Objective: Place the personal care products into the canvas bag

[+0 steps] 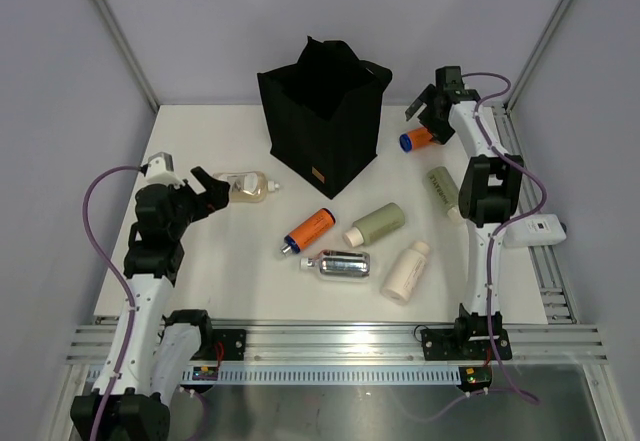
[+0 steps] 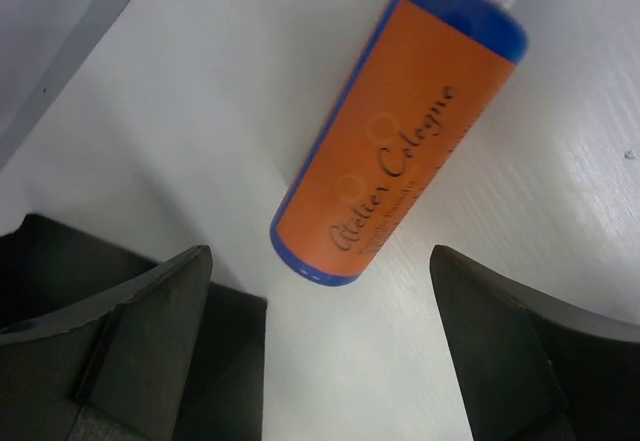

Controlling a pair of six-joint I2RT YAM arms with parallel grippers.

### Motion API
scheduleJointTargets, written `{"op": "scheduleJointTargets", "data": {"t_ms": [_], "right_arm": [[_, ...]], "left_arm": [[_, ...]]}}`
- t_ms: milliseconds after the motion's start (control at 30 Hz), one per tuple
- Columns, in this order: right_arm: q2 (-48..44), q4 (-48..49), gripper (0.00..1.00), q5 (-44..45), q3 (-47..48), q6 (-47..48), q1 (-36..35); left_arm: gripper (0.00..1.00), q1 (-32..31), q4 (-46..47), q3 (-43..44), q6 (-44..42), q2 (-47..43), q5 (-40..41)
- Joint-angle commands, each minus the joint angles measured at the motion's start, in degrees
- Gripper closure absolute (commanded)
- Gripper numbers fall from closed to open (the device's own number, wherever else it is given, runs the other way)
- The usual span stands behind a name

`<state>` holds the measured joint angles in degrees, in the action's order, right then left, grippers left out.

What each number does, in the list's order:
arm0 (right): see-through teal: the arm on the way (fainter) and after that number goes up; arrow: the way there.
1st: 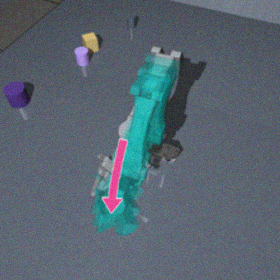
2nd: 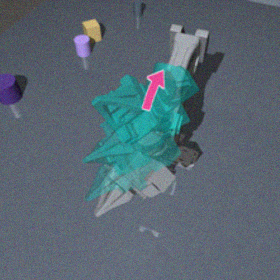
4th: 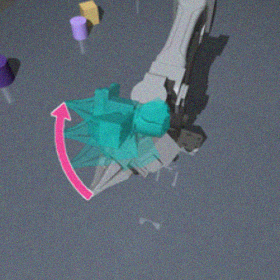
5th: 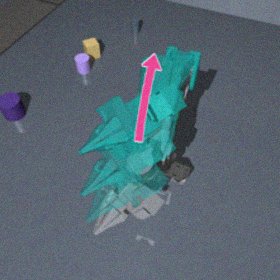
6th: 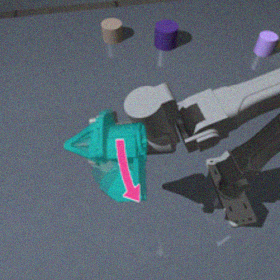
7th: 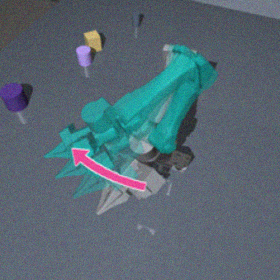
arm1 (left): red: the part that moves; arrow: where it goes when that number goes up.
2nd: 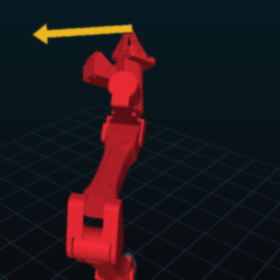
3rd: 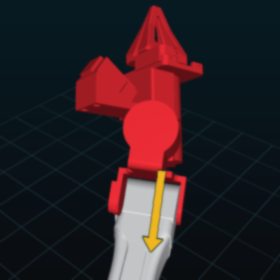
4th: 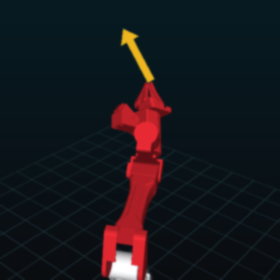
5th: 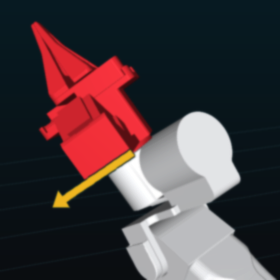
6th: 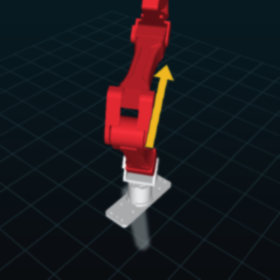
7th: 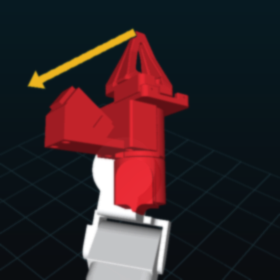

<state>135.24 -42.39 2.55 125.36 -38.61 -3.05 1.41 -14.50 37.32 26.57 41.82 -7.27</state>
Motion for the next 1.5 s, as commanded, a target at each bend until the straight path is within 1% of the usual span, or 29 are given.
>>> {"op": "scheduleJointTargets", "data": {"t_ms": [0,133,267,333,400,433,467,533,567,633,667,733,767,800,833,867,900,933,967,1100,1133,1267,1300,1367,1400,1433,1467], "right_arm": [[2.12,-0.15,0.02,3.26,2.61,-6.64,0.32],[6.08,1.08,0.06,0.62,4.71,-9.46,0.59],[9.6,2.92,0.11,-1.14,6.12,-13.15,1.11],[12.06,3.72,0.12,-1.31,7.78,-14.03,1.47],[12.77,3.98,0.16,-1.58,8.32,-14.83,1.73],[12.86,3.98,0.2,-2.28,8.32,-15.26,1.9],[12.94,4.33,0.33,-4.37,8.06,-16.05,2.6],[12.86,5.21,0.51,-7.72,7.53,-16.41,2.61],[12.51,6.17,0.71,-9.12,6.4,-16.24,4.96],[11.89,7.4,0.8,-13.25,4.55,-15.45,5.94],[10.76,9.41,0.85,-16.58,2.11,-14.83,6.99],[8.48,12.4,0.91,-21.42,-0.98,-10.8,8.05],[7.5,17.38,0.96,-29.19,-4.39,-8.78,9.28],[6.54,20.04,1.0,-33.01,-6.25,-7.28,9.81],[3.22,26.85,1.0,-36.26,-11.4,-4.66,10.25],[0.84,31.45,1.0,-41.43,-14.5,-3.68,10.78],[-1.45,35.23,1.0,-43.13,-17.66,-0.88,10.87],[-5.91,39.97,1.0,-44.02,-22.13,0.89,10.87],[-7.78,42.19,1.0,-47.51,-23.74,2.38,10.87],[-13.41,49.14,1.0,-53.78,-29.28,1.97,11.05],[-15.42,52.47,1.0,-54.74,-31.47,1.35,11.05],[-19.57,58.64,1.0,-59.66,-32.99,-0.06,10.96],[-20.36,59.43,1.0,-60.11,-32.55,0.72,10.87],[-22.91,57.0,1.0,-59.68,-29.49,3.96,10.26],[-24.22,54.28,1.0,-58.81,-27.56,10.68,9.73],[-24.84,46.77,1.0,-55.32,-23.01,15.36,8.16],[-25.37,42.17,1.0,-52.32,-20.62,24.89,7.02]], "left_arm": [[0.01,0.26,1.41,2.48,0.5,2.2,0.76],[0.01,0.26,1.84,3.46,1.99,4.58,0.33],[0.01,0.26,1.5,4.51,5.94,6.69,-1.25],[0.01,0.26,0.79,5.13,7.87,7.48,-1.87],[0.01,0.26,0.0,5.57,8.85,7.66,-1.96],[0.01,0.17,0.0,5.74,9.81,7.57,-1.79],[0.01,0.26,0.09,5.57,10.25,7.31,-1.52],[0.01,0.26,0.44,5.4,11.31,6.78,-0.82],[0.01,0.26,0.79,5.31,11.4,6.61,-0.64],[0.01,0.26,1.23,5.31,11.58,6.52,-0.03],[0.01,0.26,1.84,5.31,11.66,6.6,0.15],[0.01,0.26,3.15,5.13,11.75,7.22,0.24],[0.01,0.26,3.69,4.87,11.84,7.65,-0.02],[0.01,0.26,4.3,4.78,12.02,8.09,-0.64],[0.01,0.26,5.09,4.69,12.1,9.14,-0.9],[0.01,0.17,5.45,4.52,12.1,9.59,-1.17],[0.01,0.26,5.97,4.43,12.1,10.11,-2.04],[0.01,0.26,6.76,4.34,12.02,10.99,-2.31],[0.01,0.26,7.12,3.99,11.84,11.43,-2.92],[0.01,0.26,9.23,3.03,11.23,12.32,-3.89],[0.01,0.26,9.84,2.85,11.05,12.4,-3.89],[0.01,0.26,10.46,1.71,10.09,12.14,-4.25],[0.01,0.26,10.63,1.44,9.56,11.79,-4.42],[0.01,0.26,10.64,0.65,9.03,11.35,-4.25],[0.01,0.26,10.63,0.39,8.42,10.74,-3.9],[0.01,0.26,10.55,-0.05,8.24,10.56,-3.72],[0.01,0.26,10.29,-0.23,7.63,10.3,-2.94]]}}
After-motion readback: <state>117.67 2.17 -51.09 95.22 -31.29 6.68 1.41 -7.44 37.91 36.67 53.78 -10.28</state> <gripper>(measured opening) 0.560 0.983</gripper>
